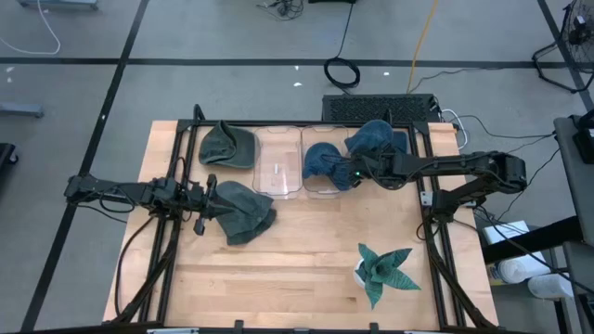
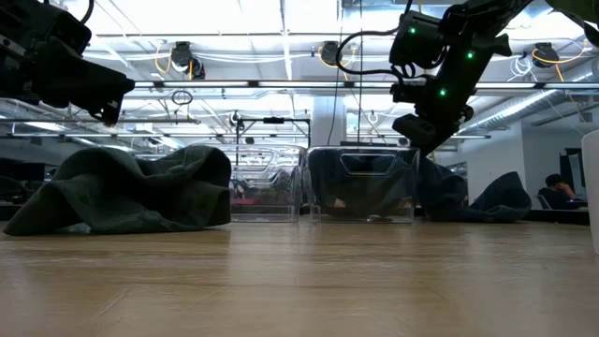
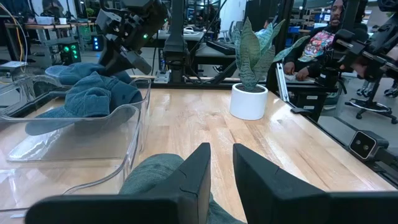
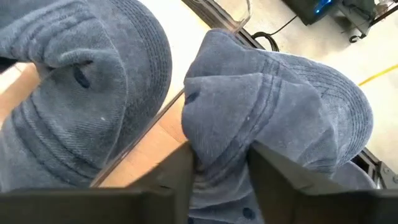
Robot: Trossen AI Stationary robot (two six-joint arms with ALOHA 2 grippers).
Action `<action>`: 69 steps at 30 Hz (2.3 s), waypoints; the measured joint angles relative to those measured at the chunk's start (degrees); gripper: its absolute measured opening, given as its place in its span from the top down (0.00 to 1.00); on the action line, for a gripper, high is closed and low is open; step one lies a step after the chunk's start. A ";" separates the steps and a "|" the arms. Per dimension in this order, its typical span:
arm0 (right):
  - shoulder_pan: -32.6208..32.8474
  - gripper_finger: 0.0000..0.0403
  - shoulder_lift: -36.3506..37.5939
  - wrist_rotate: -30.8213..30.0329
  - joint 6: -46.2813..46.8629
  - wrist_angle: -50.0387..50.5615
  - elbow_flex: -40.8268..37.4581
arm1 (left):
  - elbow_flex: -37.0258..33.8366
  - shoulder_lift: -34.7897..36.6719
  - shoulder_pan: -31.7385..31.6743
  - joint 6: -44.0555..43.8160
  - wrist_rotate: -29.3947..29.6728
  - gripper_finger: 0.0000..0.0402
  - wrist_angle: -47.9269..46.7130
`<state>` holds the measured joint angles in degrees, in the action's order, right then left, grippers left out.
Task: Pick & Place hat
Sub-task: Put the top blue cap into the right transparent bin
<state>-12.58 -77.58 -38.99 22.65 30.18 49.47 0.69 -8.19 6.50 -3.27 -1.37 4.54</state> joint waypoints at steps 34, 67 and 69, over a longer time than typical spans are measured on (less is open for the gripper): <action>3.94 1.00 2.80 -21.44 -32.28 10.80 14.90 | 0.00 0.00 0.01 0.00 0.00 0.81 -0.01; 11.63 1.00 2.70 -37.39 -83.07 -18.39 21.29 | 0.02 -0.02 0.00 0.00 0.00 0.81 0.00; 11.58 1.00 2.43 -37.20 -83.53 -18.38 21.29 | 0.01 0.00 0.01 0.00 0.00 0.81 -0.01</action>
<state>-0.99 -75.15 -76.19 -60.88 11.80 70.76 0.69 -8.19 6.51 -3.27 -1.37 4.53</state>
